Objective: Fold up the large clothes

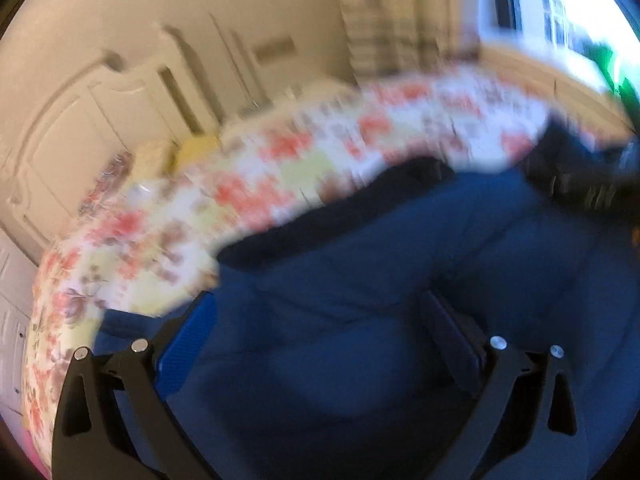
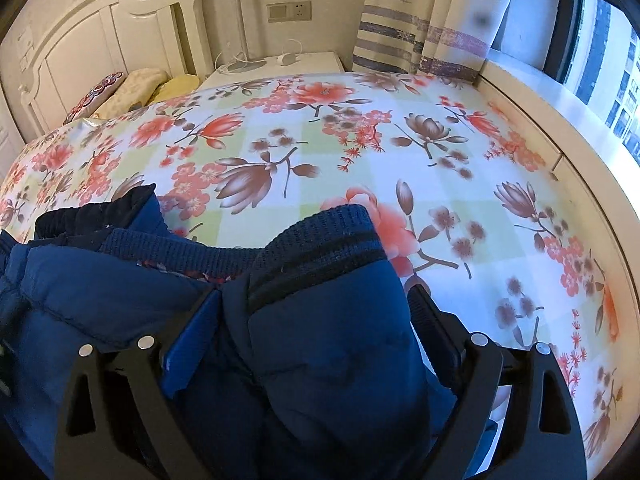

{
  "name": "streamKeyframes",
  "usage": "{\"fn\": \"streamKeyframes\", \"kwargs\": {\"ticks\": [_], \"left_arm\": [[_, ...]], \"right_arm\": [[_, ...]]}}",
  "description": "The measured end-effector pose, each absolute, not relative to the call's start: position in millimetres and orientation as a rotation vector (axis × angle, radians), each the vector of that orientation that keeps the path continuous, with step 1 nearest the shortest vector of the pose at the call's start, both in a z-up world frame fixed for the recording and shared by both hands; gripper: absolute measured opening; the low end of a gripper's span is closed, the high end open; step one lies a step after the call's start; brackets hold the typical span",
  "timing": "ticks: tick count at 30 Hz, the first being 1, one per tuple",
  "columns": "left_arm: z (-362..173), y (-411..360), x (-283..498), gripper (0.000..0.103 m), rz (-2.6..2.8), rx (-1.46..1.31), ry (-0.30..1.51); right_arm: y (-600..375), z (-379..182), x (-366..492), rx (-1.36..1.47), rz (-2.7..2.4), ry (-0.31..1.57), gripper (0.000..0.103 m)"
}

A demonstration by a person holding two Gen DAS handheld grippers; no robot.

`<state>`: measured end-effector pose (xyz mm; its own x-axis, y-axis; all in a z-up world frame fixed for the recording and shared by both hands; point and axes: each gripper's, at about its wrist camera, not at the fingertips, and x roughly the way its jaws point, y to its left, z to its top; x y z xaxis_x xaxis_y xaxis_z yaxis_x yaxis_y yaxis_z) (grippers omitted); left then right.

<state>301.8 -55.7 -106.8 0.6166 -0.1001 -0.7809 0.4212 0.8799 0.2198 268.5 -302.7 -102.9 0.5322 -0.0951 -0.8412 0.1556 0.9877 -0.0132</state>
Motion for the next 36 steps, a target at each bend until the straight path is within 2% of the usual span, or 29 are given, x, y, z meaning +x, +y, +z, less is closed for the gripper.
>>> {"fn": "streamKeyframes", "kwargs": {"ticks": [3, 8, 10, 12, 13, 18, 23, 27, 28, 29, 33, 36], "left_arm": [[-108.6, -30.8, 324.4, 0.101, -0.389, 0.229, 0.976], [-90.6, 23.1, 337.4, 0.101, -0.193, 0.217, 0.895], [-96.5, 66.0, 356.3, 0.1, -0.108, 0.105, 0.938], [-113.9, 108.7, 371.7, 0.099, -0.167, -0.122, 1.022], [-114.2, 116.4, 370.4, 0.099, -0.186, -0.173, 1.005], [-116.9, 78.4, 366.3, 0.101, -0.09, 0.067, 0.983], [-118.7, 92.1, 366.1, 0.101, -0.106, 0.014, 0.981], [-120.0, 91.2, 366.1, 0.101, -0.096, 0.034, 0.98], [-120.2, 90.8, 366.9, 0.101, -0.097, 0.033, 0.979], [-120.3, 90.7, 367.2, 0.101, -0.097, 0.033, 0.979], [-120.0, 90.9, 366.2, 0.101, -0.099, 0.028, 0.977], [-118.9, 91.0, 366.1, 0.101, -0.098, 0.031, 0.98]], "right_arm": [[-302.6, -103.3, 269.6, 0.061, -0.153, 0.999, 0.085], [-304.0, -104.7, 270.3, 0.079, -0.146, 1.002, 0.086], [-304.4, -104.7, 270.2, 0.08, -0.145, 1.002, 0.086], [-304.6, -105.0, 270.3, 0.082, -0.145, 1.002, 0.086], [-304.5, -104.7, 270.3, 0.08, -0.147, 1.001, 0.086], [-304.5, -102.2, 269.4, 0.065, -0.159, 0.989, 0.087], [-284.3, -71.9, 248.1, -0.045, -0.231, 0.871, 0.088], [-241.9, -36.9, 218.0, -0.102, -0.096, 0.776, 0.088], [-224.8, -33.0, 211.3, -0.134, -0.039, 0.767, 0.093], [-212.6, -33.2, 208.4, -0.157, 0.005, 0.773, 0.096], [-170.4, -75.0, 216.2, -0.29, 0.102, 0.923, 0.096], [-182.7, -88.1, 227.3, -0.194, 0.121, 0.987, 0.098]]}}
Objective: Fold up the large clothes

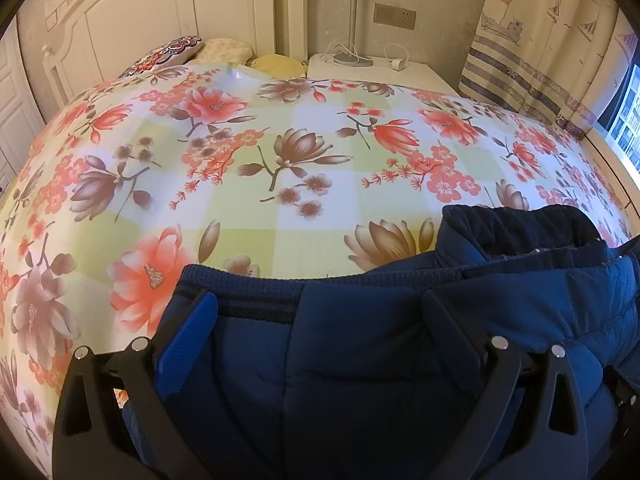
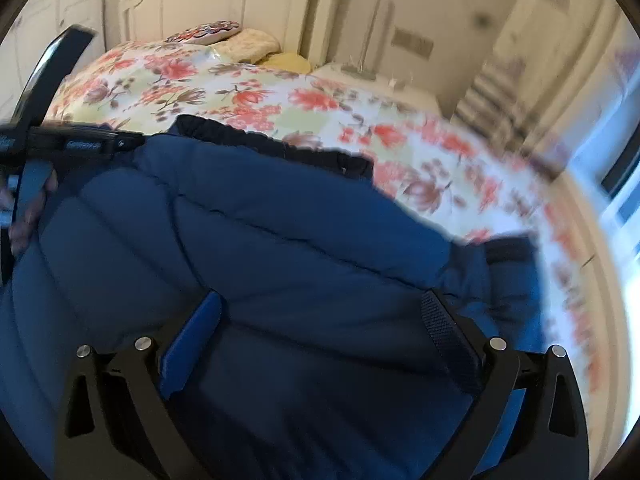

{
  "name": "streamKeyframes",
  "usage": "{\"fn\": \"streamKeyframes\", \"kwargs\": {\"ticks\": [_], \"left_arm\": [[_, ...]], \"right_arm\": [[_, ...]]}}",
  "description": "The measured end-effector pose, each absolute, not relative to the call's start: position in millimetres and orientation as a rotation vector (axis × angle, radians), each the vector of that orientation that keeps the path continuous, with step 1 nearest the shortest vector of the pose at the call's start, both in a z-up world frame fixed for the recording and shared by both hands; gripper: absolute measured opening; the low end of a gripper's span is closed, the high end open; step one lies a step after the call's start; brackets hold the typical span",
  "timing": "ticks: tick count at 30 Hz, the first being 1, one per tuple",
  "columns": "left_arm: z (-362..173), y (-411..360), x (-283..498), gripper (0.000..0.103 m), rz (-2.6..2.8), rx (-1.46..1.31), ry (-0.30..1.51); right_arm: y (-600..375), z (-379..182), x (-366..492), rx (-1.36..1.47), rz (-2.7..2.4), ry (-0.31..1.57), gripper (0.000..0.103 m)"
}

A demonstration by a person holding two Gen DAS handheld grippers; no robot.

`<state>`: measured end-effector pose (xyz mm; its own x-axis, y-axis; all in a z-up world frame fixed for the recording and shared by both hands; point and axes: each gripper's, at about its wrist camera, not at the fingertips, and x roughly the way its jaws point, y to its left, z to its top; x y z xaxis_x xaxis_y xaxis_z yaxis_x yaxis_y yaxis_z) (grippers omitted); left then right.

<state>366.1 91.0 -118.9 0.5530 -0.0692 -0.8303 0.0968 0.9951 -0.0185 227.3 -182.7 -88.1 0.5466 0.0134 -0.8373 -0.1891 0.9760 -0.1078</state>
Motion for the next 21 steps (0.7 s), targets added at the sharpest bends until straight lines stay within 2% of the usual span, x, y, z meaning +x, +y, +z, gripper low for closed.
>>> {"fn": "streamKeyframes", "kwargs": {"ticks": [3, 10, 14, 21], "left_arm": [[-113.0, 89.7, 361.0, 0.1, -0.075, 0.045, 0.966], [-68.1, 44.8, 283.7, 0.101, -0.227, 0.07, 0.828], [-109.9, 13.9, 276.7, 0.101, -0.202, 0.212, 0.92], [-114.5, 23.1, 278.0, 0.101, -0.229, 0.15, 0.934]], "right_arm": [[-189.5, -91.2, 229.2, -0.15, 0.135, 0.998, 0.098], [-183.2, -92.1, 224.0, -0.167, 0.124, 0.984, 0.098], [-184.1, -91.2, 222.8, -0.164, 0.12, 0.977, 0.098], [-188.9, -65.1, 198.4, -0.105, 0.091, 0.936, 0.098]]}}
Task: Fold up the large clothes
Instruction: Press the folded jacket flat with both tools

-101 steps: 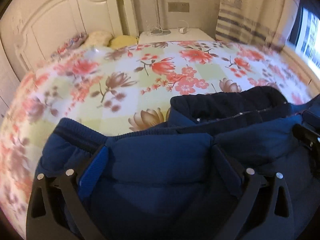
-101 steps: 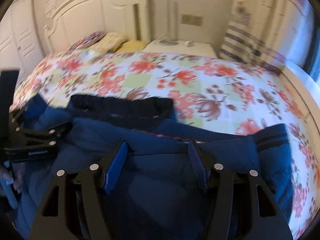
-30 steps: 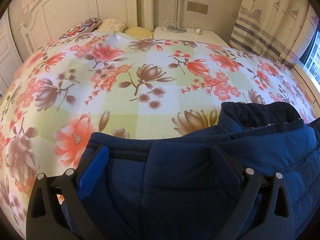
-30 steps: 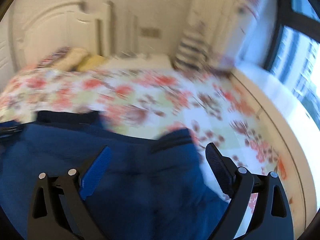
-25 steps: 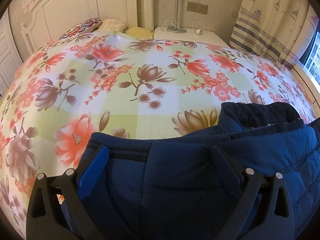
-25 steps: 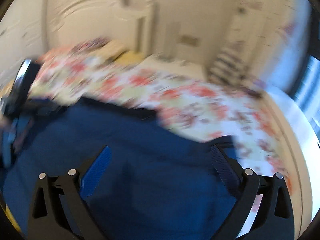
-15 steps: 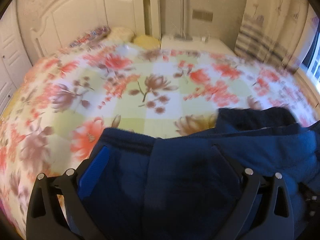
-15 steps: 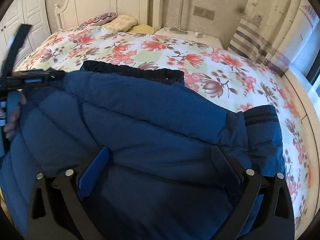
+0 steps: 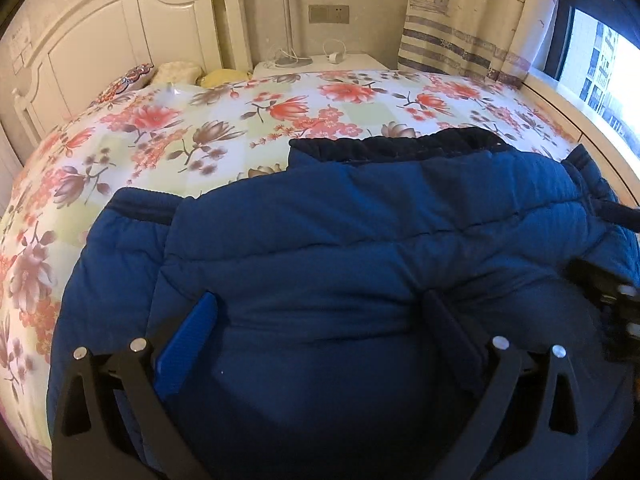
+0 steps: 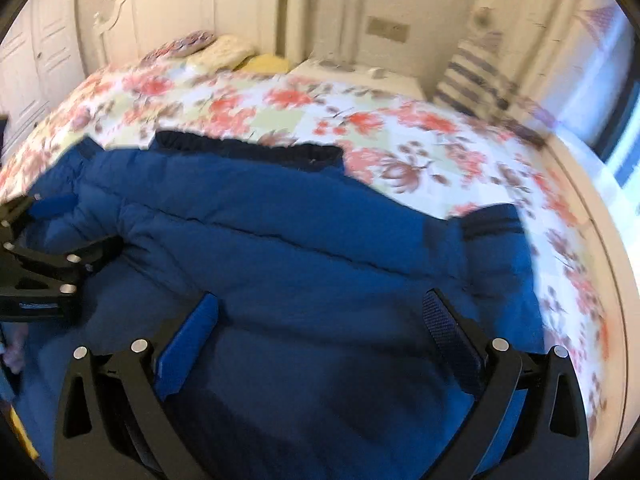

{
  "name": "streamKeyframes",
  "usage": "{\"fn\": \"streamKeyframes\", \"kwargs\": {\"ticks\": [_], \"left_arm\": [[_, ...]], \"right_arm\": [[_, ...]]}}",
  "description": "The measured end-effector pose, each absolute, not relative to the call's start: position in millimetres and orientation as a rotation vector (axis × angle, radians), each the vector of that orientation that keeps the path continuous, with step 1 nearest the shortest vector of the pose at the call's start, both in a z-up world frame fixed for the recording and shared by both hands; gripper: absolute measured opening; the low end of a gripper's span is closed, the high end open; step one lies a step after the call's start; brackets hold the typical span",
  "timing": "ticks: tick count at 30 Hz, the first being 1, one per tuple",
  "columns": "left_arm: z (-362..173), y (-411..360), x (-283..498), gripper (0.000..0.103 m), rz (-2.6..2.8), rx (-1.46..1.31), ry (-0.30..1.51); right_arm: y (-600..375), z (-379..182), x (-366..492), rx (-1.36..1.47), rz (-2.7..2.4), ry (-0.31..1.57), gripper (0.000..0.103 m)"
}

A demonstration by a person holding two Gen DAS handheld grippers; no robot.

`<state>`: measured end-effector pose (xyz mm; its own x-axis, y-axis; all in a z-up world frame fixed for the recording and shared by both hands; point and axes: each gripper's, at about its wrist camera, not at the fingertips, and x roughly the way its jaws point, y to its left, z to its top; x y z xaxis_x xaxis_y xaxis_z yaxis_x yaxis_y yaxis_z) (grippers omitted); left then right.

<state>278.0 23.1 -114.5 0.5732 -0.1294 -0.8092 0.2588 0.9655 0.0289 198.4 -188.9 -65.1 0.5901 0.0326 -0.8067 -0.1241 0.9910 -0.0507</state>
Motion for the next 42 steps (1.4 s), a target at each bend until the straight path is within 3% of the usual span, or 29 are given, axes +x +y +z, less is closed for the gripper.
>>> {"fn": "streamKeyframes", "kwargs": {"ticks": [6, 17, 21, 28, 32, 35, 42], "left_arm": [[-116.3, 21.5, 277.5, 0.101, -0.218, 0.164, 0.925], [-115.1, 23.5, 277.6, 0.101, -0.223, 0.154, 0.924], [-112.4, 26.9, 275.5, 0.101, -0.223, 0.138, 0.924], [-77.2, 104.6, 222.6, 0.101, -0.127, 0.008, 0.829], [-103.7, 144.6, 199.4, 0.101, -0.034, 0.05, 0.875], [-118.7, 170.5, 193.4, 0.101, -0.129, -0.136, 0.882], [-124.6, 167.3, 199.4, 0.101, -0.147, -0.17, 0.92]], "right_arm": [[-167.4, -73.4, 177.4, -0.199, 0.167, 0.956, 0.098], [-261.1, -79.3, 164.5, 0.099, 0.053, 0.936, 0.098], [-254.2, -79.4, 165.5, 0.042, 0.03, 0.932, 0.098], [-263.1, -74.4, 147.1, 0.075, 0.056, 0.904, 0.098], [-262.5, -76.1, 134.9, 0.061, 0.067, 0.886, 0.098], [-264.9, -75.5, 127.8, 0.074, 0.073, 0.881, 0.098], [-285.9, -56.2, 50.5, 0.156, 0.177, 0.719, 0.098]]}}
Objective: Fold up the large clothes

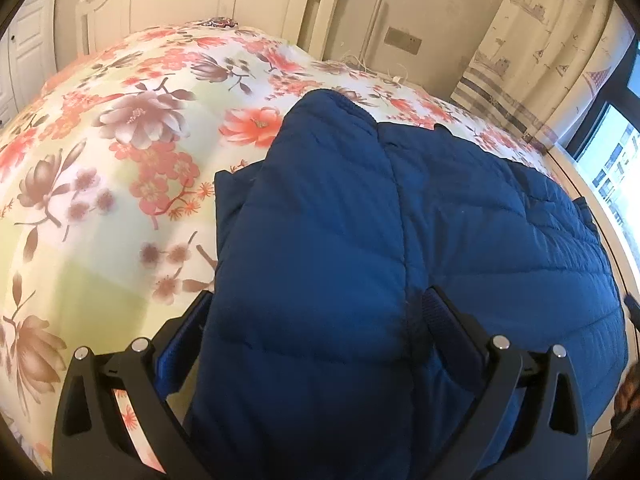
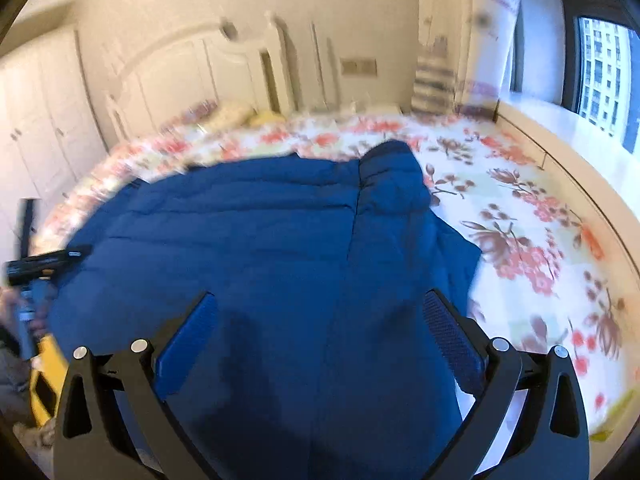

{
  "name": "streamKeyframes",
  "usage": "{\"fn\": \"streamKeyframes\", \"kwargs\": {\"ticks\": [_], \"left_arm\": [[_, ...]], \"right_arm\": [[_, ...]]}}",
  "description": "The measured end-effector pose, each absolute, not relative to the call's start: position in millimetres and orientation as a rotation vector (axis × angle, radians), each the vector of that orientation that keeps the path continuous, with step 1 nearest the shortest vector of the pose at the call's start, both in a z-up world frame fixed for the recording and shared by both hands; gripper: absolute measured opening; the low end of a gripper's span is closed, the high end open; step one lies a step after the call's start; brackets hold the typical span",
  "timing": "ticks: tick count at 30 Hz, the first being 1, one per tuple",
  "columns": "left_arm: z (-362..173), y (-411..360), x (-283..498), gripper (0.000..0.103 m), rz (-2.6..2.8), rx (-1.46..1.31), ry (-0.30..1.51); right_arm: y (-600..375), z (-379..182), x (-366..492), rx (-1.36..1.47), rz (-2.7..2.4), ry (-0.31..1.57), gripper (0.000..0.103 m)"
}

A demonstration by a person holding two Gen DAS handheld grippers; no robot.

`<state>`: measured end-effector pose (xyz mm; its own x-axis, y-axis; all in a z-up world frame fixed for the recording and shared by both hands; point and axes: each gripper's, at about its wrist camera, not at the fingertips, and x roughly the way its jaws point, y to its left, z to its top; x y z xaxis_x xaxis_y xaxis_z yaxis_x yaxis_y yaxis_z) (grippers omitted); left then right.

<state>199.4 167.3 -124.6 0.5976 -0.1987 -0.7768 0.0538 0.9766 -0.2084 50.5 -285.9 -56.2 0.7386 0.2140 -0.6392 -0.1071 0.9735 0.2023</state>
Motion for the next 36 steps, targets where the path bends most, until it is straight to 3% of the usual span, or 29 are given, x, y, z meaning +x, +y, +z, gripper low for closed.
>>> {"fn": "streamKeyframes", "kwargs": {"ticks": [6, 10, 18, 27, 36], "left_arm": [[-128.0, 171.7, 200.8, 0.101, -0.147, -0.181, 0.908], [-125.7, 176.5, 197.3, 0.101, -0.144, -0.181, 0.903], [-125.4, 176.2, 196.0, 0.101, -0.143, -0.182, 0.898], [-125.9, 178.6, 196.3, 0.101, -0.149, -0.196, 0.893], [-126.1, 178.9, 195.3, 0.101, -0.148, -0.198, 0.891]], "right_arm": [[-315.1, -77.3, -41.4, 0.383, 0.372, 0.623, 0.098], [-312.0, -97.0, -65.7, 0.457, 0.467, 0.66, 0.097], [-313.6, -115.7, -47.4, 0.502, 0.406, 0.676, 0.086], [-305.9, -111.9, -5.3, 0.524, 0.373, 0.679, 0.09], [-310.2, -113.3, -15.7, 0.558, 0.396, 0.709, 0.095]]}}
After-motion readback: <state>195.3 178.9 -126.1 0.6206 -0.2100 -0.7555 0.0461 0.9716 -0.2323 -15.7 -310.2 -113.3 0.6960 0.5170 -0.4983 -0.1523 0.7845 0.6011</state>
